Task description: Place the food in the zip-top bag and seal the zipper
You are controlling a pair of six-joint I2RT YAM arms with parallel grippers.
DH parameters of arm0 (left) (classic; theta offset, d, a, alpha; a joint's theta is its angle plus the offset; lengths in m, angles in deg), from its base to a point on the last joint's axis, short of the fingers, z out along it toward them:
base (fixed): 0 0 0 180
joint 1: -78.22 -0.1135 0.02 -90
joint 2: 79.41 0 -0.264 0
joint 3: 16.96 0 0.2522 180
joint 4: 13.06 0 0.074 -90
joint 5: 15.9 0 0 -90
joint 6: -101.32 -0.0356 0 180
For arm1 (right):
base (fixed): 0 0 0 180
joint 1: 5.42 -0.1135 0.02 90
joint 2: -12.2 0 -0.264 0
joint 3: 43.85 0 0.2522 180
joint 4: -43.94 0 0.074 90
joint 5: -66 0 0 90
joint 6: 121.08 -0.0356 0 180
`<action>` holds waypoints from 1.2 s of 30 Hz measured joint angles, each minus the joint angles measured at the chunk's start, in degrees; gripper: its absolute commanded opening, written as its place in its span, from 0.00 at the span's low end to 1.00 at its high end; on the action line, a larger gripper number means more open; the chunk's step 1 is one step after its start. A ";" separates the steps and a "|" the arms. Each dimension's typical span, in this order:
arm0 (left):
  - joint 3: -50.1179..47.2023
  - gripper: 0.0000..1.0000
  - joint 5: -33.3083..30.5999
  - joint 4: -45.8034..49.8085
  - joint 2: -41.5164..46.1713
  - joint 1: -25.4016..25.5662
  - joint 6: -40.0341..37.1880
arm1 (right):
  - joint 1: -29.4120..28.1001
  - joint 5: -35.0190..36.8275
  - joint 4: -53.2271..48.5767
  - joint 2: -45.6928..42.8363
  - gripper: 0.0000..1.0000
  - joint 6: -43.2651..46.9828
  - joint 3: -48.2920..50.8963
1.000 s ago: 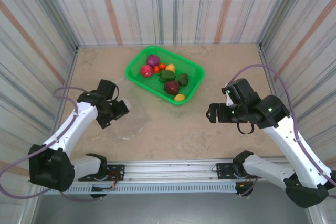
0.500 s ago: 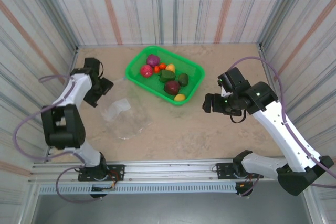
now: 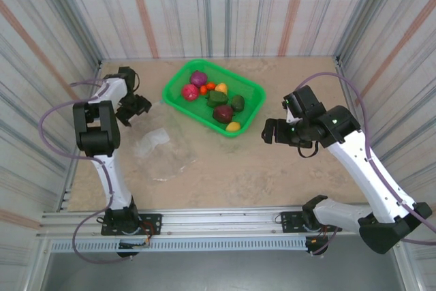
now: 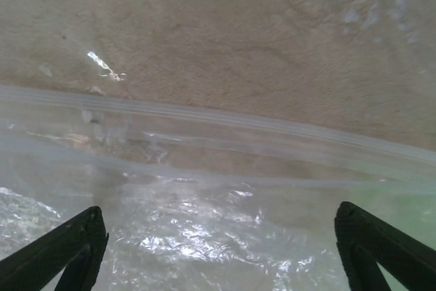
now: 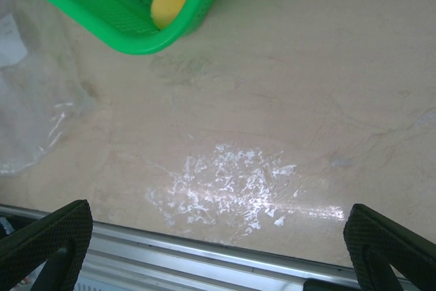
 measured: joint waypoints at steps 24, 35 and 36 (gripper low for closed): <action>-2.38 0.00 0.74 -1.38 -0.13 0.13 -11.30 | 1.97 -0.02 0.22 2.62 0.89 2.56 -0.02; -10.19 0.00 1.49 -6.75 7.13 2.91 -18.64 | 1.97 0.37 -0.04 2.69 0.88 2.58 -2.38; -11.19 0.00 1.49 -7.37 9.09 3.45 -19.21 | 1.97 0.39 -0.07 2.69 0.87 2.58 -2.80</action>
